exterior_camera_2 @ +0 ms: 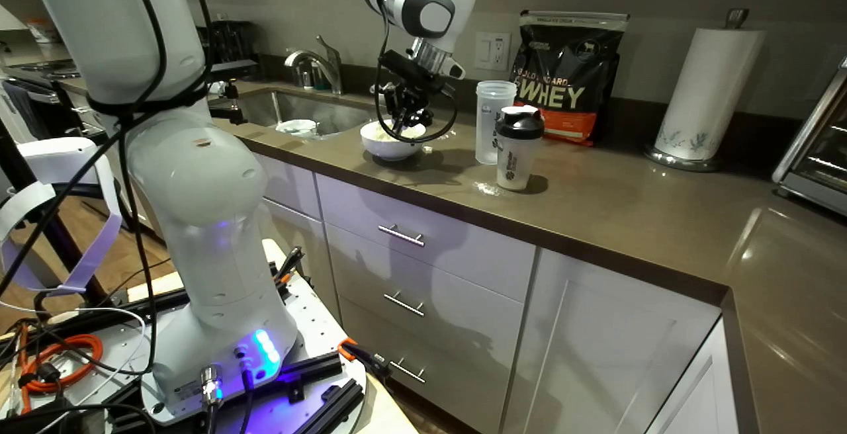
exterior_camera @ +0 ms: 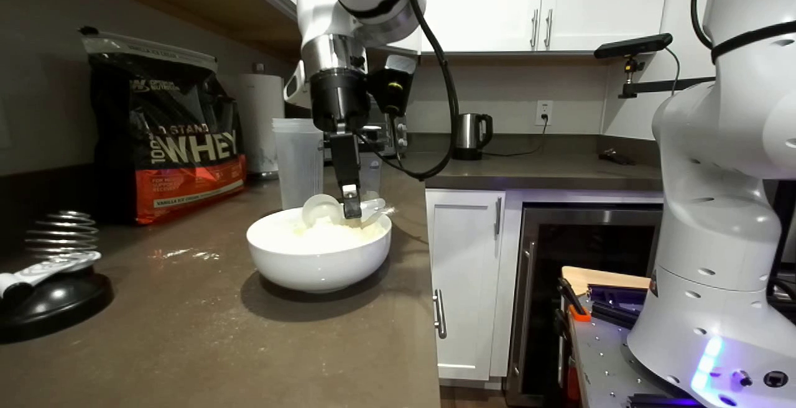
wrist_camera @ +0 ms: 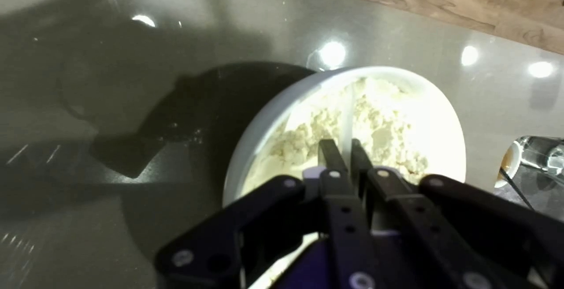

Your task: Get one scoop of the contents in the white bowl and put in the open clear cup

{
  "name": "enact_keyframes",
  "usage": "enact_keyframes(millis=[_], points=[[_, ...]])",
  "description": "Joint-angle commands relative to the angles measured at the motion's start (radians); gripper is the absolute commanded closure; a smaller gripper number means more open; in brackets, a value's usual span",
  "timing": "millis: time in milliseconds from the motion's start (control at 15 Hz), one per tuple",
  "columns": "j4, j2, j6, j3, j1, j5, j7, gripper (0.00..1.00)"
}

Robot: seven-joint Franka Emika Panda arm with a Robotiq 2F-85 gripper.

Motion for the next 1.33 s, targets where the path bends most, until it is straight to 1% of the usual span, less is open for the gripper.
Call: enact_keyframes(millis=[0,467,733,1000,1267], points=[[-0.017,-0.027,0.008,0.011,-0.011,0.000,0.021,0.98],[-0.019,-0.081,-0.001,0.013,-0.006,-0.033,0.034,0.98],[-0.041,-0.113,0.041,0.025,0.002,-0.072,0.063,0.98],[-0.084,-0.140,0.124,0.053,0.013,-0.141,0.110,0.98],[-0.137,-0.160,0.242,0.080,0.028,-0.220,0.165,0.98]])
